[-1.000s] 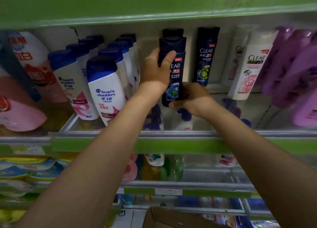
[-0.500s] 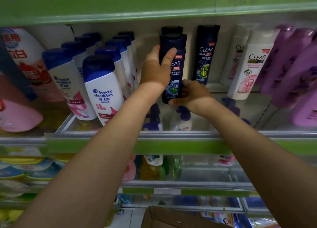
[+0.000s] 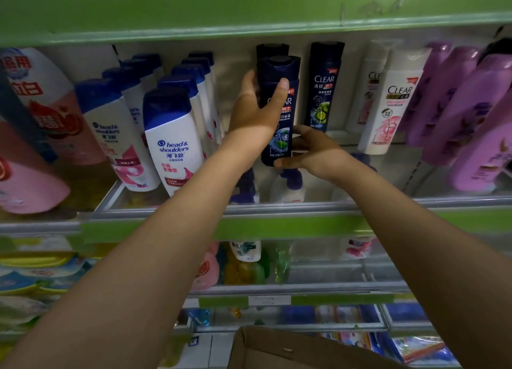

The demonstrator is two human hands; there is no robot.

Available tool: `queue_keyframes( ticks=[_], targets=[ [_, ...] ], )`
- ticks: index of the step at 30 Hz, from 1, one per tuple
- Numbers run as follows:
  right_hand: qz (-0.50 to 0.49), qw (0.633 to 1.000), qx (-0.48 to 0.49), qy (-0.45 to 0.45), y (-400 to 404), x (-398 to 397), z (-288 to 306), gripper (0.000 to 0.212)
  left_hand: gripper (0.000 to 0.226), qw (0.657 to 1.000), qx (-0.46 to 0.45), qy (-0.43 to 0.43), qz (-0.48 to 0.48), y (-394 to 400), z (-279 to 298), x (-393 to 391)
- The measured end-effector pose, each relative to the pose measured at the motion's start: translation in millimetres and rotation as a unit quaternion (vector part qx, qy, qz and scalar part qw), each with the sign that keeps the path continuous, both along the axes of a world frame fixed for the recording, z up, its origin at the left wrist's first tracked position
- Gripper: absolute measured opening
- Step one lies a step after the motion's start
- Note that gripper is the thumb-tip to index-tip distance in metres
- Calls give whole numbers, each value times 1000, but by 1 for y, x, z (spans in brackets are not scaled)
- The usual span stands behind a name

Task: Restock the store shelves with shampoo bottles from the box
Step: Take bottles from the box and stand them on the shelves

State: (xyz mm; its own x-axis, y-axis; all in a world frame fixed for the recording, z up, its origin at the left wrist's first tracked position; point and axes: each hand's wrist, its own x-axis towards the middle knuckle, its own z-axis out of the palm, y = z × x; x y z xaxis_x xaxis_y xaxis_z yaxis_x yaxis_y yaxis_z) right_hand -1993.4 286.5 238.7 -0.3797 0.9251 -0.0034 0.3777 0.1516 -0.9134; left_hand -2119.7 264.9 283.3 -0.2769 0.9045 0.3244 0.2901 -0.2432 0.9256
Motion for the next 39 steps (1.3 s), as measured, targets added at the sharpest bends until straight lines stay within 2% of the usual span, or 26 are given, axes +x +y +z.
queue_keyframes(
  ticks=[2, 5, 9, 16, 22, 28, 34, 39],
  targets=[
    [-16, 1000, -3, 5, -6, 6, -1, 85, 71, 1000, -11, -20, 13, -8, -1, 2],
    [-40, 999, -1, 4, -21, 18, -3, 82, 67, 999, -9, -31, 39, -32, -2, 12],
    [-83, 995, 58, 11, -52, 37, -2, 65, 57, 998, 8, -20, 66, -81, -7, 31],
    [-88, 983, 131, 97, -135, 84, -11, 32, 48, 999, -8, -37, 10, -177, -33, 95],
    [-70, 990, 44, 115, -208, 138, -52, 31, 41, 996, -89, -30, 0, -245, -95, 146],
    [-102, 989, -68, 81, -265, 199, -118, 24, 33, 977, -211, -26, -6, -299, -175, 183],
    [-184, 967, -165, 67, -305, 245, -181, 24, 34, 950, -306, -35, -56, -320, -233, 211],
    [-267, 932, -242, 45, -331, 264, -230, 23, 19, 925, -367, -45, -86, -313, -278, 230]
  ],
)
